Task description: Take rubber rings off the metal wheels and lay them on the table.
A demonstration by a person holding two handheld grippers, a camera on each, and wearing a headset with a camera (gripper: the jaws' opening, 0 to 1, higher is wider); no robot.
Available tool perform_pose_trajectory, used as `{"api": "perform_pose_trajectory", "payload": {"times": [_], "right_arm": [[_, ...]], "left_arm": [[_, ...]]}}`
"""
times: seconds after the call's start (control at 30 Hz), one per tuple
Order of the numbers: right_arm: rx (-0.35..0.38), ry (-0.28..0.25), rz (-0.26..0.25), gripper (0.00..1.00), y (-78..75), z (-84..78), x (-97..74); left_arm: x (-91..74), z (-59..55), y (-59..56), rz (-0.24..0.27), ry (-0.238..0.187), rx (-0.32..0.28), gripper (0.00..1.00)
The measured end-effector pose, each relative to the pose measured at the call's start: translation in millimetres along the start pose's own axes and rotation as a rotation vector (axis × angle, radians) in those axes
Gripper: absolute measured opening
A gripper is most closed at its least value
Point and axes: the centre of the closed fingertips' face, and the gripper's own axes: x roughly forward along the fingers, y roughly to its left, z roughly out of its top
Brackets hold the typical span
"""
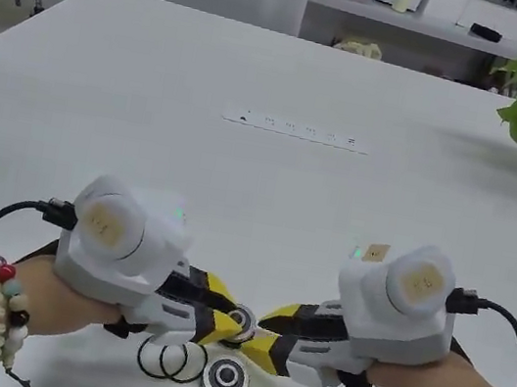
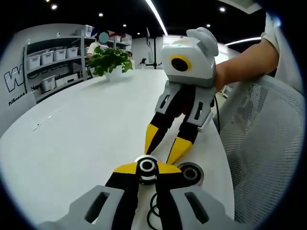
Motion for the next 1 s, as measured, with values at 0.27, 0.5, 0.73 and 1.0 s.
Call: {"api": "perform_pose_trajectory", "payload": {"times": [0.27, 0.5, 0.73, 1.0], "right_arm": [[-0.011, -0.028, -0.056, 0.25, -1.8, 5.5, 9.4], [-0.012, -0.055, -0.067, 0.28, -1.8, 11.4, 11.4], [-0.019, -0.050, -0.048, 0.24, -1.4, 10.7, 7.9], [-0.049, -0.032, -0.045, 0.22, -0.4, 7.3, 6.2]], "left_arm": [[-0.3, 0.2, -0.1, -0.001, -0.014, 0.002, 0.08], [-0.3, 0.5, 0.0, 0.000, -0.017, 0.001, 0.08], [-0.2, 0.7, -0.4, -0.002, -0.018, 0.004, 0.08], [-0.4, 0.6, -0.4, 0.003, -0.021, 0.000, 0.08]]}}
